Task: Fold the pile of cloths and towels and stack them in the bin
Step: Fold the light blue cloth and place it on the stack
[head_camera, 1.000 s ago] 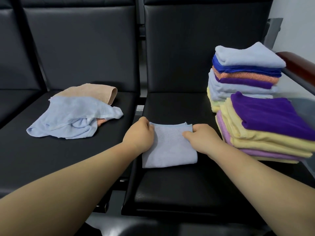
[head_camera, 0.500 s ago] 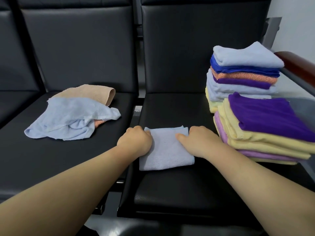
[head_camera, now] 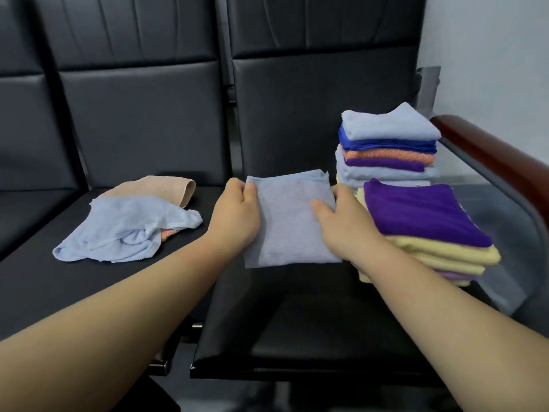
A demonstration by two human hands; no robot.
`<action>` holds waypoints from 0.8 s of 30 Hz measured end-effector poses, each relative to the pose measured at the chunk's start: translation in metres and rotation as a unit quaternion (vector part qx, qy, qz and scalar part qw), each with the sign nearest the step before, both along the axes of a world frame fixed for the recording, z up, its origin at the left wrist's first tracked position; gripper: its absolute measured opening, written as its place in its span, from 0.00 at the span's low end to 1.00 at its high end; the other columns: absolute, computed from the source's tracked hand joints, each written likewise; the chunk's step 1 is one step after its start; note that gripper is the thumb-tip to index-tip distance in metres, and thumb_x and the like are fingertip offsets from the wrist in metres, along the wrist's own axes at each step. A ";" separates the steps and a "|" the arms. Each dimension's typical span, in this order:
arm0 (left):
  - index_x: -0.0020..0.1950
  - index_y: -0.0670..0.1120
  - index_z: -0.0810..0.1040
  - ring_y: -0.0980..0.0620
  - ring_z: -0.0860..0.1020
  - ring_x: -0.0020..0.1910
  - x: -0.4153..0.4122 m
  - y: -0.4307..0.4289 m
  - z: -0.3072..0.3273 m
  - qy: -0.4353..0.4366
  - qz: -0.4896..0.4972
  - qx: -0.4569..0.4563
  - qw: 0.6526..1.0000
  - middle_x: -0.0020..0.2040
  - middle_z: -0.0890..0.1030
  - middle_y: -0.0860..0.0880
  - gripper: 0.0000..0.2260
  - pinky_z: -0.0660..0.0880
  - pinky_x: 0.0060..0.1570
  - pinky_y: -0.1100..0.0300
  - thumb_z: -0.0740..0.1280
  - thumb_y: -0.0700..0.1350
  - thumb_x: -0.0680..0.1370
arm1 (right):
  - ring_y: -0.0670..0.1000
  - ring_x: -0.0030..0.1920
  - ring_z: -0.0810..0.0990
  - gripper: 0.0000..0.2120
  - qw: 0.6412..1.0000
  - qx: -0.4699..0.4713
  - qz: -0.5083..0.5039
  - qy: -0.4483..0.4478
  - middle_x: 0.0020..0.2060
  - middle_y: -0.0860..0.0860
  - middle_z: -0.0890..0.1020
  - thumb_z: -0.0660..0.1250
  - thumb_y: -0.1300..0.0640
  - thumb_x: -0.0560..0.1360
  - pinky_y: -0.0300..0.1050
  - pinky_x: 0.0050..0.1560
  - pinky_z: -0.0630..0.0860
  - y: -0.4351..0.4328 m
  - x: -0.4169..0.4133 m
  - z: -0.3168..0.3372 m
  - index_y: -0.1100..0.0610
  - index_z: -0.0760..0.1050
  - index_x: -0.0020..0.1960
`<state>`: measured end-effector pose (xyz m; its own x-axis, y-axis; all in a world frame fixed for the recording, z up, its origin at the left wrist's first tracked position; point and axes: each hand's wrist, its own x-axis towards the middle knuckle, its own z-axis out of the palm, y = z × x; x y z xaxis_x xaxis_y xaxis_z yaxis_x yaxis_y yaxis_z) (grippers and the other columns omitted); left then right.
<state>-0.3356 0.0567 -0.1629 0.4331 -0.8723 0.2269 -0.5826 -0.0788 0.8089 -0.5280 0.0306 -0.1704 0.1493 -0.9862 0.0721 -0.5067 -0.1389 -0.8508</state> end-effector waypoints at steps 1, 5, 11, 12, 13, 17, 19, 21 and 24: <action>0.51 0.44 0.70 0.56 0.72 0.39 -0.010 -0.004 0.008 0.003 -0.005 0.003 1.000 0.43 0.75 0.52 0.16 0.66 0.36 0.59 0.53 0.55 0.86 | 0.41 0.45 0.73 0.08 1.000 -0.024 -0.010 0.000 0.47 0.43 0.75 0.61 0.48 0.85 0.40 0.37 0.67 0.000 -0.011 0.009 0.49 0.66 0.61; 0.53 0.44 0.71 0.54 0.73 0.41 -0.068 -0.028 0.034 0.011 -0.040 0.019 0.999 0.46 0.76 0.51 0.17 0.67 0.37 0.57 0.52 0.56 0.86 | 0.46 0.46 0.75 0.10 0.995 -0.064 -0.071 0.014 0.47 0.43 0.76 0.64 0.46 0.84 0.45 0.39 0.67 -0.010 -0.068 0.034 0.50 0.70 0.60; 0.56 0.43 0.69 0.55 0.71 0.40 -0.161 -0.079 0.038 0.022 -0.088 0.050 0.995 0.46 0.73 0.51 0.13 0.66 0.36 0.56 0.53 0.53 0.86 | 0.58 0.57 0.78 0.14 0.978 -0.067 -0.184 0.066 0.60 0.53 0.82 0.68 0.46 0.81 0.46 0.48 0.64 -0.035 -0.155 0.038 0.53 0.75 0.62; 0.57 0.43 0.69 0.54 0.71 0.40 -0.171 -0.086 0.035 0.017 -0.090 0.058 0.994 0.45 0.72 0.51 0.13 0.66 0.38 0.56 0.53 0.52 0.86 | 0.57 0.54 0.77 0.13 0.976 -0.059 -0.195 0.076 0.58 0.54 0.82 0.68 0.46 0.81 0.46 0.47 0.64 -0.039 -0.165 0.035 0.53 0.75 0.59; 0.59 0.43 0.69 0.52 0.72 0.42 -0.184 -0.096 0.032 0.013 -0.094 0.066 0.993 0.46 0.72 0.51 0.13 0.67 0.41 0.55 0.53 0.52 0.86 | 0.56 0.51 0.76 0.12 0.974 -0.048 -0.203 0.086 0.58 0.55 0.82 0.69 0.45 0.81 0.46 0.47 0.64 -0.044 -0.176 0.030 0.53 0.74 0.56; 0.67 0.38 0.69 0.43 0.77 0.50 -0.209 -0.120 0.010 -0.057 -0.087 0.103 0.989 0.56 0.78 0.42 0.16 0.69 0.48 0.54 0.55 0.49 0.86 | 0.60 0.57 0.79 0.23 0.977 0.018 -0.195 0.086 0.60 0.57 0.82 0.69 0.41 0.80 0.48 0.48 0.68 -0.061 -0.192 0.000 0.58 0.75 0.63; 0.65 0.38 0.71 0.38 0.78 0.56 -0.214 -0.124 -0.004 -0.095 -0.067 0.116 0.986 0.57 0.78 0.40 0.16 0.68 0.48 0.54 0.56 0.47 0.85 | 0.61 0.60 0.79 0.29 0.978 0.045 -0.197 0.059 0.63 0.57 0.80 0.69 0.37 0.79 0.49 0.50 0.70 -0.066 -0.196 -0.010 0.59 0.73 0.67; 0.64 0.38 0.71 0.37 0.78 0.58 -0.217 -0.125 -0.013 -0.103 -0.056 0.128 0.985 0.55 0.78 0.40 0.15 0.68 0.48 0.54 0.57 0.47 0.84 | 0.61 0.63 0.78 0.32 0.976 0.058 -0.204 0.042 0.65 0.58 0.79 0.67 0.35 0.79 0.49 0.51 0.69 -0.067 -0.199 -0.011 0.59 0.72 0.69; 0.64 0.38 0.71 0.37 0.78 0.57 -0.217 -0.128 -0.018 -0.097 -0.050 0.134 0.985 0.55 0.78 0.40 0.15 0.69 0.48 0.53 0.59 0.47 0.83 | 0.60 0.68 0.75 0.33 0.977 0.061 -0.200 0.031 0.70 0.57 0.76 0.65 0.36 0.81 0.46 0.53 0.65 -0.062 -0.204 -0.006 0.59 0.69 0.74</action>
